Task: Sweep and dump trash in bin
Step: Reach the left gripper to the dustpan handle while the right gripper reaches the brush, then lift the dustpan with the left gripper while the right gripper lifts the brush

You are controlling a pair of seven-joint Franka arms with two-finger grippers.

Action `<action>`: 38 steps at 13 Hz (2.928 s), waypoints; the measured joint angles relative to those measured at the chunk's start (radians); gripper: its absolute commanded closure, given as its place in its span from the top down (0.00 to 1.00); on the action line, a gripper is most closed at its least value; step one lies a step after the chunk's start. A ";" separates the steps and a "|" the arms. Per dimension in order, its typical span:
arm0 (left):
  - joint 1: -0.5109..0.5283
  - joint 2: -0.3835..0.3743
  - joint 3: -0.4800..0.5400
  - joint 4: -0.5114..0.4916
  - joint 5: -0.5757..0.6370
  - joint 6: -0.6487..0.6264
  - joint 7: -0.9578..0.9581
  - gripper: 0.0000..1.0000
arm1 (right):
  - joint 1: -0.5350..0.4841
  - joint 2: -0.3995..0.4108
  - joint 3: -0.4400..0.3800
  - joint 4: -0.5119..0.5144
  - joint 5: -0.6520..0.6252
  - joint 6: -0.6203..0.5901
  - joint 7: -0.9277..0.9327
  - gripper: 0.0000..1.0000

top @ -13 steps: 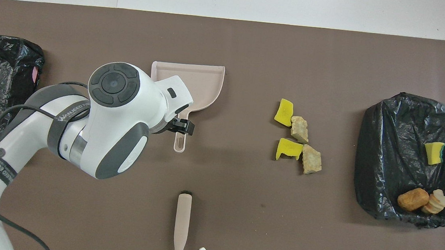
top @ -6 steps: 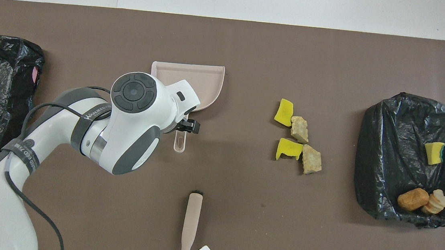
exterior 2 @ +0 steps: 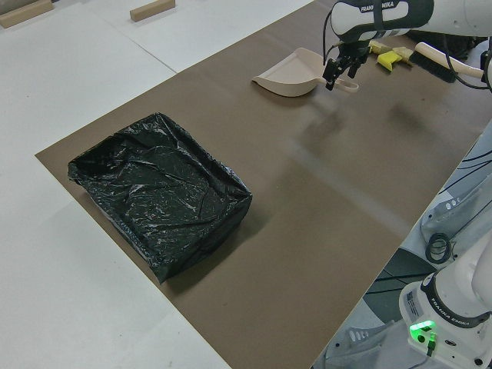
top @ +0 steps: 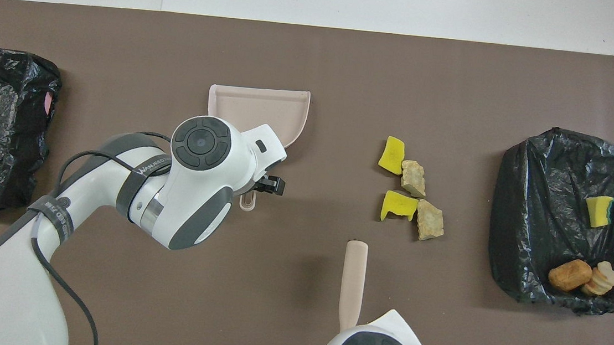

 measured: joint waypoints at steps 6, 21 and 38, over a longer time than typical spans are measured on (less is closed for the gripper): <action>-0.001 -0.003 -0.017 -0.011 0.072 -0.024 -0.001 0.13 | -0.294 0.067 -0.001 0.012 -0.255 -0.034 -0.362 0.00; 0.075 -0.038 -0.018 0.021 0.197 -0.164 0.847 0.00 | -0.380 0.289 0.014 0.010 -0.236 0.087 -0.604 0.00; 0.071 -0.168 -0.056 -0.150 0.212 -0.187 1.207 0.35 | -0.334 0.363 0.016 0.221 -0.479 -0.024 -0.542 0.00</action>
